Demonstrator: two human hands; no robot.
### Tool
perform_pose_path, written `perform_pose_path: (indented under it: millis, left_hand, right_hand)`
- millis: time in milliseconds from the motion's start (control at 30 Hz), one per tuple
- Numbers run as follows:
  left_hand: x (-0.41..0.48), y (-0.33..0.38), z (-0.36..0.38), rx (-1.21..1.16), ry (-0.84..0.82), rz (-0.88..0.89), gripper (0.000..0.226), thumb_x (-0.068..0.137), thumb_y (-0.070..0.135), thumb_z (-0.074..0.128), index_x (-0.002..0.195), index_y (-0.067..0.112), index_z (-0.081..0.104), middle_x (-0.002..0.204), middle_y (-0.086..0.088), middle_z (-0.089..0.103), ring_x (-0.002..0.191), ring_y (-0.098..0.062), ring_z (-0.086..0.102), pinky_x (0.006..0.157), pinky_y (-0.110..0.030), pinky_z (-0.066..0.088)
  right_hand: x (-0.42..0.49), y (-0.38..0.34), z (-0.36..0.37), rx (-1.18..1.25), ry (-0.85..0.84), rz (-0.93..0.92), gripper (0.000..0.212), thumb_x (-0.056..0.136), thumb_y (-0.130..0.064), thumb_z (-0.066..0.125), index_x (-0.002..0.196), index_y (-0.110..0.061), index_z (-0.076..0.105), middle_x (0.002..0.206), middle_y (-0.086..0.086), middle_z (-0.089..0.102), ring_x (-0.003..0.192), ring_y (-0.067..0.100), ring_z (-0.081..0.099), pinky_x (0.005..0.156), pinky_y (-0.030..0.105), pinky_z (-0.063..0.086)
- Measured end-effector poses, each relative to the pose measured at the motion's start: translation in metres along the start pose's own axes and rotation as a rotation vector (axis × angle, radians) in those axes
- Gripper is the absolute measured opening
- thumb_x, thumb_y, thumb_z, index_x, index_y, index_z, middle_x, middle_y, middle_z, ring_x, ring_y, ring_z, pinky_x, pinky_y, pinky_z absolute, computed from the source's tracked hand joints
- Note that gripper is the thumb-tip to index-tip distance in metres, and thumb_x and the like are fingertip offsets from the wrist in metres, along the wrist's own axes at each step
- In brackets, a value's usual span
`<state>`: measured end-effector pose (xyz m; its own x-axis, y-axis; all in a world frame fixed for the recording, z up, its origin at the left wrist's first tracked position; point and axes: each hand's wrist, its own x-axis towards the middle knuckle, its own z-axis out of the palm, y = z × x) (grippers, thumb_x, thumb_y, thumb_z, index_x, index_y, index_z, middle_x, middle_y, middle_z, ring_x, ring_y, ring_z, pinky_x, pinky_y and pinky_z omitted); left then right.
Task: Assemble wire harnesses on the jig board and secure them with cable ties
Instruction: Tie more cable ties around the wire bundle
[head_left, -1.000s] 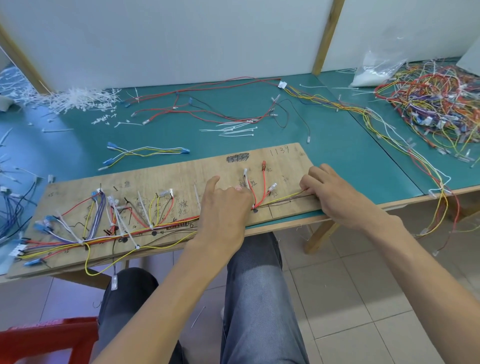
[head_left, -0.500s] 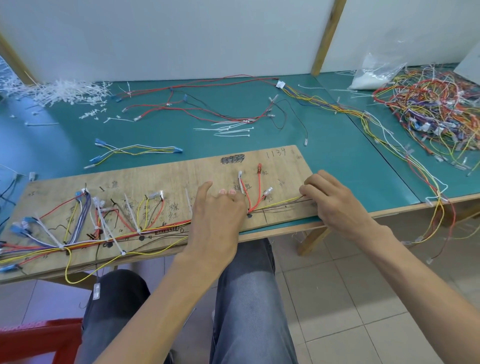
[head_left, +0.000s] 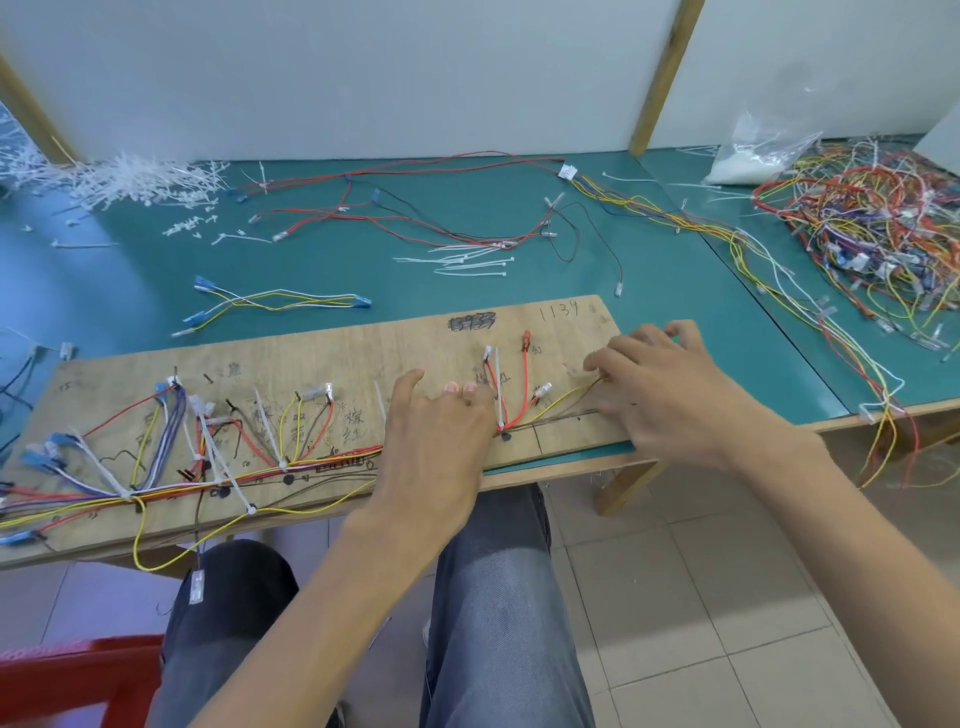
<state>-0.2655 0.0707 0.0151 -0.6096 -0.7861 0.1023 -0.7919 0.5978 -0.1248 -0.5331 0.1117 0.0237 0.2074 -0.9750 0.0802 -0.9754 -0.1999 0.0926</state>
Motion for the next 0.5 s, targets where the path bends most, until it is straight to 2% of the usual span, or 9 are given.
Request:
perform_pose_path:
  millis: [67,167,233,300,367,400,500]
  left_hand:
    - [-0.001,0.002,0.003,0.004,0.005,0.007,0.042,0.079,0.01,0.061,0.121,0.014,0.057,0.09,-0.001,0.07,0.084,-0.025,0.07,0.118,-0.046,0.029]
    - [-0.001,0.005,0.009,-0.025,0.053,-0.003,0.033,0.094,0.032,0.064,0.121,0.014,0.06,0.094,-0.003,0.073,0.085,-0.027,0.071,0.116,-0.049,0.032]
    - [0.001,0.006,0.009,-0.038,0.05,-0.029,0.035,0.099,0.039,0.061,0.123,0.015,0.06,0.099,-0.003,0.074,0.089,-0.028,0.072,0.116,-0.05,0.031]
    - [0.002,0.008,0.007,-0.035,0.026,-0.044,0.029,0.098,0.029,0.063,0.125,0.017,0.059,0.106,-0.001,0.074,0.099,-0.026,0.071,0.117,-0.052,0.027]
    - [0.001,0.012,0.005,-0.043,-0.002,-0.046,0.034,0.094,0.014,0.063,0.127,0.017,0.057,0.116,-0.003,0.072,0.108,-0.025,0.069,0.117,-0.054,0.025]
    - [0.0,0.014,0.004,-0.044,-0.005,-0.042,0.039,0.09,0.01,0.065,0.128,0.016,0.056,0.119,-0.005,0.072,0.11,-0.026,0.068,0.117,-0.056,0.025]
    - [-0.005,0.016,-0.003,-0.014,0.01,-0.05,0.054,0.073,0.007,0.078,0.125,0.013,0.061,0.107,-0.006,0.075,0.095,-0.028,0.074,0.115,-0.055,0.035]
  right_hand:
    - [-0.002,-0.017,0.002,0.034,-0.004,0.003,0.046,0.097,-0.053,0.057,0.138,-0.032,0.053,0.125,-0.007,0.058,0.118,0.022,0.051,0.105,0.047,0.028]
    - [0.01,-0.038,0.004,0.105,-0.009,0.001,0.049,0.1,-0.058,0.051,0.145,-0.04,0.048,0.128,-0.007,0.054,0.12,0.021,0.048,0.105,0.049,0.035]
    - [0.022,-0.047,0.005,0.21,-0.049,-0.024,0.035,0.103,-0.047,0.053,0.136,-0.037,0.06,0.119,-0.002,0.056,0.111,0.024,0.048,0.098,0.048,0.042]
    - [0.031,-0.051,0.01,0.315,-0.037,-0.055,0.02,0.102,-0.019,0.06,0.12,-0.024,0.069,0.107,0.005,0.053,0.099,0.028,0.048,0.086,0.051,0.048]
    - [0.035,-0.053,0.013,0.37,-0.041,-0.038,0.036,0.09,0.006,0.055,0.113,-0.02,0.064,0.103,0.004,0.045,0.089,0.026,0.047,0.072,0.045,0.047]
    - [0.036,-0.054,0.013,0.384,-0.056,-0.038,0.044,0.085,0.011,0.05,0.113,-0.021,0.06,0.104,0.002,0.043,0.087,0.026,0.048,0.069,0.042,0.046]
    - [0.037,-0.055,0.015,0.41,-0.088,-0.066,0.05,0.08,0.013,0.042,0.113,-0.021,0.054,0.11,0.002,0.045,0.095,0.022,0.055,0.076,0.048,0.052]
